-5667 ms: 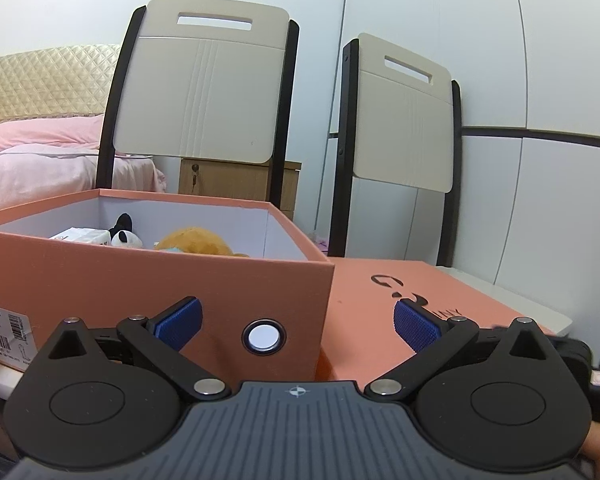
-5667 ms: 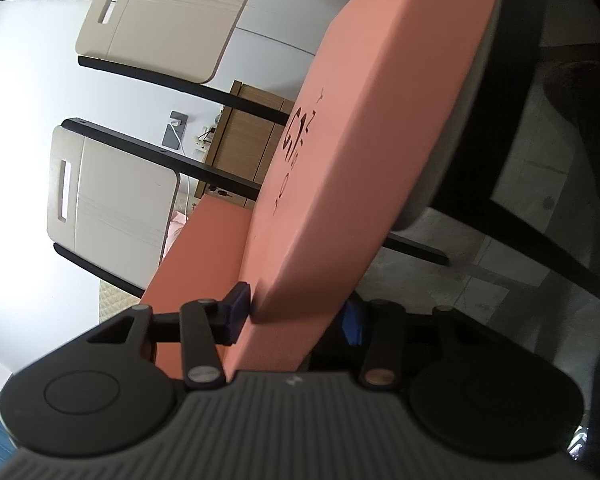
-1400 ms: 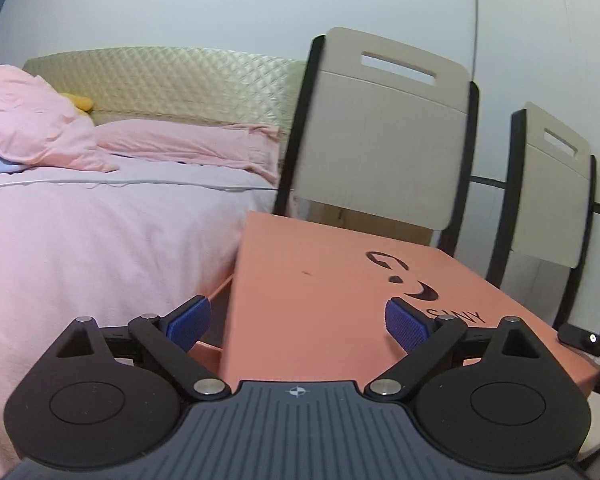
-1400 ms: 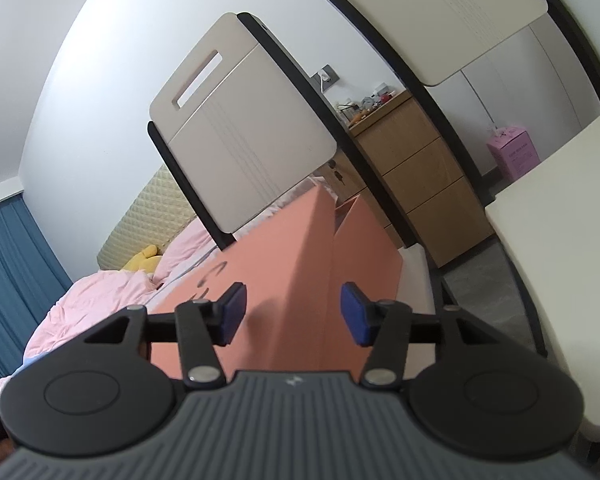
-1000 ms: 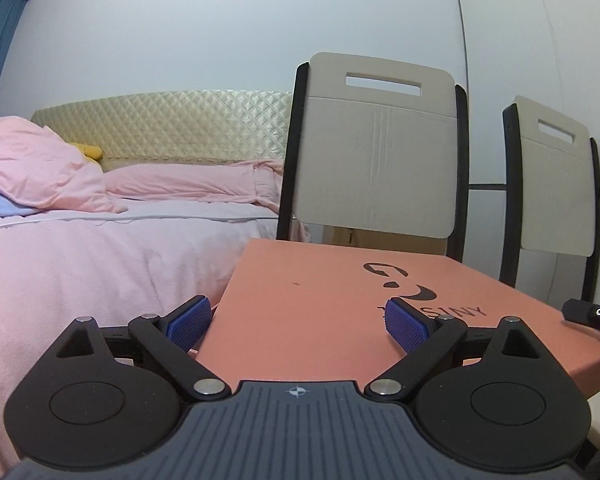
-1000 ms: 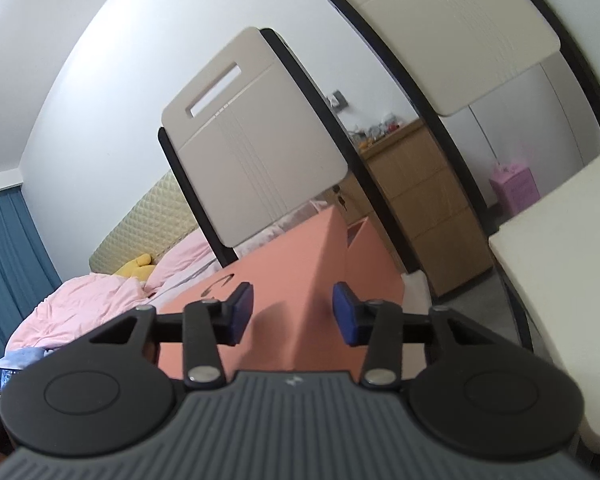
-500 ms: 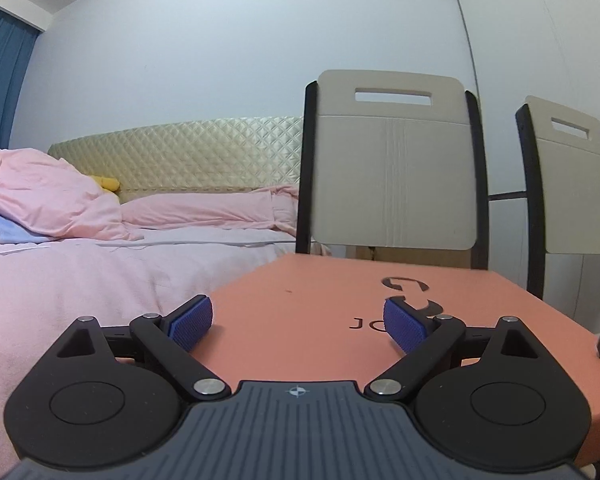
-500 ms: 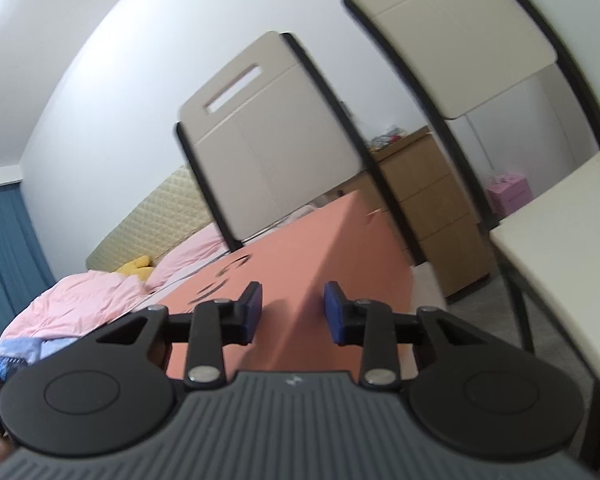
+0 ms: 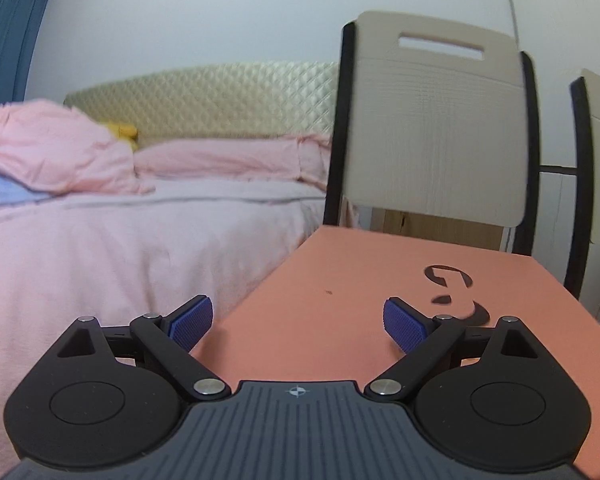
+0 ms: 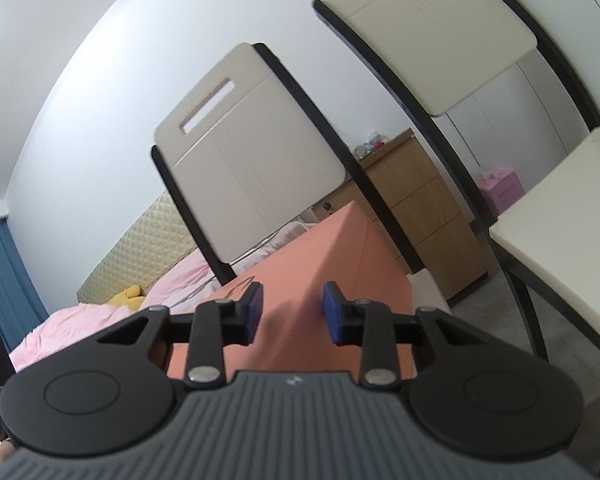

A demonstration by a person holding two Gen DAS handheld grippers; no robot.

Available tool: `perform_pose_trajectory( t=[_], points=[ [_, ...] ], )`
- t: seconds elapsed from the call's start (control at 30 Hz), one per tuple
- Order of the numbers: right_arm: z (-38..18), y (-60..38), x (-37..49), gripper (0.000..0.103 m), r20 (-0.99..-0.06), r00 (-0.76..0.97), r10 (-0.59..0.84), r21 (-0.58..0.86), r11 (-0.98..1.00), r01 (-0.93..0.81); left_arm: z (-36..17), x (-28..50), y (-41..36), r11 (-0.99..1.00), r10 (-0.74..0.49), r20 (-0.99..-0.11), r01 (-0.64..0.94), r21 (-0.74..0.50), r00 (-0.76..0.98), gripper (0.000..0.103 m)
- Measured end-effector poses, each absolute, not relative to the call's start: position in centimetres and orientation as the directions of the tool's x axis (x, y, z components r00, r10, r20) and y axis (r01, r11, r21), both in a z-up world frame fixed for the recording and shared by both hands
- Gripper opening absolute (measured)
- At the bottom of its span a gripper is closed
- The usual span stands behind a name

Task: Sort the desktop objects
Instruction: 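Press the lid down and align it on the box with both grippers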

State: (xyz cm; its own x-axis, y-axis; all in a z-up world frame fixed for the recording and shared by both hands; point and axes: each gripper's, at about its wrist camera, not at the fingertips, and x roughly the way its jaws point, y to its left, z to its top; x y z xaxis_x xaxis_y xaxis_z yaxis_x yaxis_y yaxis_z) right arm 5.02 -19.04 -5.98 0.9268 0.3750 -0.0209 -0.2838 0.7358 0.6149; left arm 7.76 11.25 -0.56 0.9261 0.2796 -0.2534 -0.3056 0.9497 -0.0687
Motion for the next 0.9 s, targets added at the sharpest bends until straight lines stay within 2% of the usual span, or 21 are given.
perform_pose_trajectory(
  t=[0.1, 0.27, 0.37, 0.4, 0.43, 0.5, 0.6, 0.67, 0.7, 0.9],
  points=[
    [-6.0, -19.0, 6.0, 0.031, -0.031, 0.928, 0.371, 0.608, 0.744, -0.277, -0.9, 7.5, 12.0, 0.938, 0.309, -0.259, -0.338, -0.072, 0.915, 0.093],
    [-6.5, -18.9, 6.3, 0.033, -0.066, 0.925, 0.373, 0.604, 0.754, -0.261, -1.8, 5.9, 10.5, 0.939, 0.335, -0.245, -0.343, 0.010, 0.910, 0.094],
    [-6.5, -18.9, 6.2, 0.036, -0.076, 0.920, 0.384, 0.599, 0.755, -0.266, -1.6, 5.6, 10.8, 0.944, 0.314, -0.266, -0.331, -0.018, 0.911, 0.095],
    [-6.7, -18.9, 6.3, 0.047, -0.091, 0.911, 0.401, 0.606, 0.748, -0.269, -1.6, 5.6, 11.0, 0.945, 0.306, -0.275, -0.326, -0.028, 0.911, 0.096],
    [-6.9, -18.8, 6.4, 0.062, -0.105, 0.902, 0.418, 0.614, 0.741, -0.272, -1.5, 5.6, 11.1, 0.946, 0.300, -0.281, -0.322, -0.035, 0.912, 0.096],
    [-7.4, -18.9, 6.6, 0.069, -0.118, 0.887, 0.446, 0.646, 0.713, -0.273, -1.5, 5.8, 11.2, 0.948, 0.297, -0.283, -0.318, -0.030, 0.912, 0.096],
    [-8.2, -19.7, 7.1, 0.068, -0.113, 0.863, 0.493, 0.723, 0.636, -0.269, -1.3, 5.8, 11.3, 0.953, 0.279, -0.290, -0.301, -0.031, 0.915, 0.096],
    [-8.0, -20.2, 6.8, 0.061, -0.111, 0.862, 0.494, 0.726, 0.633, -0.268, -1.2, 5.7, 11.3, 0.958, 0.265, -0.294, -0.285, -0.028, 0.918, 0.096],
    [-7.9, -20.4, 6.6, 0.053, -0.111, 0.862, 0.494, 0.728, 0.631, -0.268, -1.2, 5.7, 11.3, 0.961, 0.254, -0.295, -0.275, -0.029, 0.921, 0.096],
    [-7.3, -22.1, 5.7, 0.050, -0.121, 0.874, 0.471, 0.726, 0.643, -0.246, -1.2, 4.4, 10.0, 0.984, 0.157, -0.292, -0.173, -0.030, 0.943, 0.096]
  ],
)
